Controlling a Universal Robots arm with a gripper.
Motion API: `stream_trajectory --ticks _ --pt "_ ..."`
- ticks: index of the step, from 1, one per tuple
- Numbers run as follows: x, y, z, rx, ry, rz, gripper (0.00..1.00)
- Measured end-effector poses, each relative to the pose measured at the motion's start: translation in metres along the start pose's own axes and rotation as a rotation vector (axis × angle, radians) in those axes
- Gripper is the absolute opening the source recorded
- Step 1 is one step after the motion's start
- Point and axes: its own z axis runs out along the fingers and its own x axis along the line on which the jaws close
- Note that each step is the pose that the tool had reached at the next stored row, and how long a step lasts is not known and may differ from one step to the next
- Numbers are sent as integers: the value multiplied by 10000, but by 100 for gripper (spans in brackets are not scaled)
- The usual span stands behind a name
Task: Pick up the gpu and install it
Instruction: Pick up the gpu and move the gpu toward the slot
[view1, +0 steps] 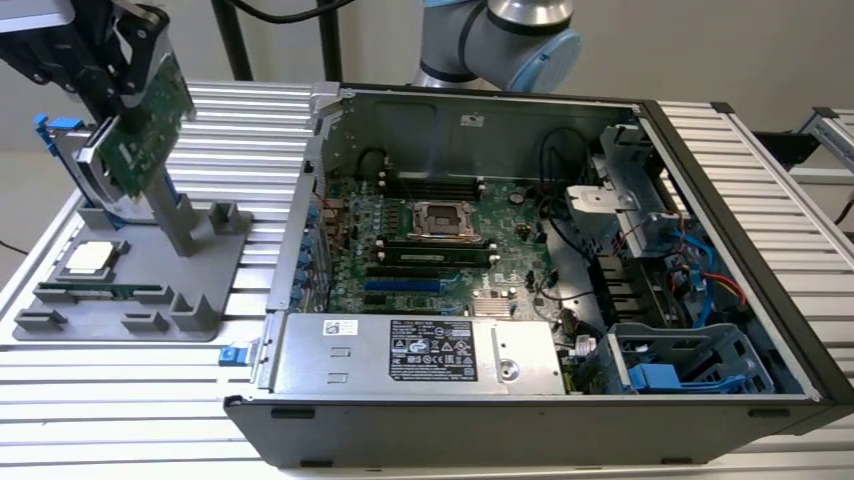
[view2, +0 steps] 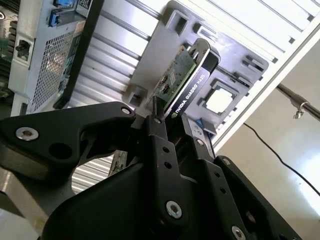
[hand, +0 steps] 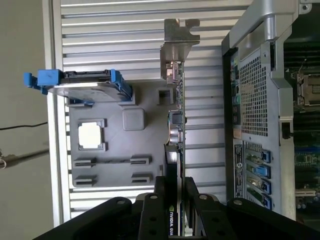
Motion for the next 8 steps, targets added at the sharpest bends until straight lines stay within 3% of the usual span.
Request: stream_trajectory --ticks 8 --pt "0 3 -44 0 0 0 0"
